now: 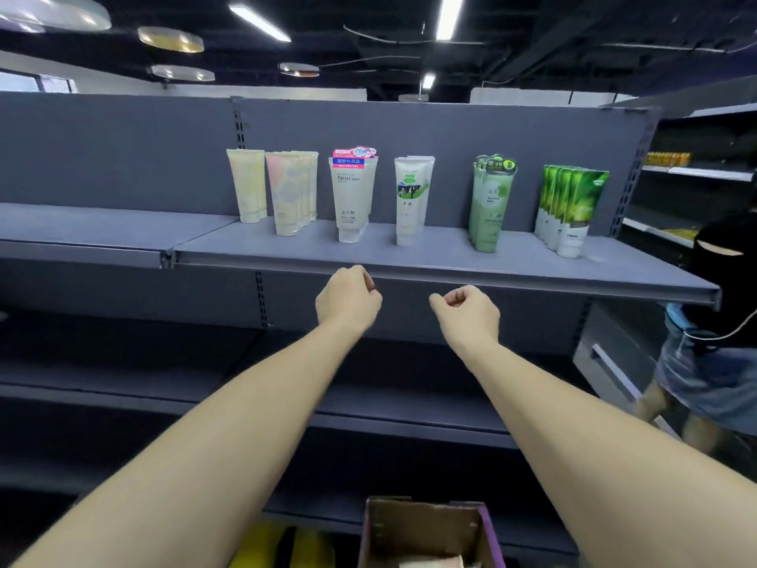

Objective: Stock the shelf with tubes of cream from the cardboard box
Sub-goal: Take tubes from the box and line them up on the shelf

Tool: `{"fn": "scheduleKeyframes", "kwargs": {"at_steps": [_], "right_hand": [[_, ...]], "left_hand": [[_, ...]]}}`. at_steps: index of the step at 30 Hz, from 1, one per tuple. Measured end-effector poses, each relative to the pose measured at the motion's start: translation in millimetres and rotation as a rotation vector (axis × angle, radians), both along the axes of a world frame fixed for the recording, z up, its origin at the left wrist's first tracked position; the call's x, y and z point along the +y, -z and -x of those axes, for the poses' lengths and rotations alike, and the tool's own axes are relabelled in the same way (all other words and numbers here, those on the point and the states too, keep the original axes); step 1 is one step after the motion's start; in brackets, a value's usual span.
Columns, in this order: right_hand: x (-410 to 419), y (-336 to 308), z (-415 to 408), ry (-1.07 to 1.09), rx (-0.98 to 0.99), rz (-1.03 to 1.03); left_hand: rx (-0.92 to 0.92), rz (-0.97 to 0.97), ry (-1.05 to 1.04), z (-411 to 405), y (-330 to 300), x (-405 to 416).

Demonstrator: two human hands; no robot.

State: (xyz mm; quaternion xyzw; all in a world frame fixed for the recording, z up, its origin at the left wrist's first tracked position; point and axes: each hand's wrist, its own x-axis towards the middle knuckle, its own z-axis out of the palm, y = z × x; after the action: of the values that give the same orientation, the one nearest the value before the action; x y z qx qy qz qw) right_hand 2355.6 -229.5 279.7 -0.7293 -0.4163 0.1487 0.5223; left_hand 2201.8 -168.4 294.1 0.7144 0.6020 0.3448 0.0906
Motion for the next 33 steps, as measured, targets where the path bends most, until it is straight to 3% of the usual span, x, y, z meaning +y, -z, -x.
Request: {"fn": "scheduleKeyframes", "kwargs": {"at_steps": [11,25,33], "right_hand": [[-54.4,102.1,-19.1,-0.081,0.055,0.262],[-73.9,288.1,-37.3,-0.092,0.148,0.648],[-78.7,358.8,-35.8,-0.040,0.233,0.803]], "left_hand": [[0.110,0.290,0.069,-22.4,112.4,-76.5],[0.265,0.610,0.273,-42.4,310.1,-87.4],[0.303,0.815,0.323,-45.0,382.8,-83.7]]}}
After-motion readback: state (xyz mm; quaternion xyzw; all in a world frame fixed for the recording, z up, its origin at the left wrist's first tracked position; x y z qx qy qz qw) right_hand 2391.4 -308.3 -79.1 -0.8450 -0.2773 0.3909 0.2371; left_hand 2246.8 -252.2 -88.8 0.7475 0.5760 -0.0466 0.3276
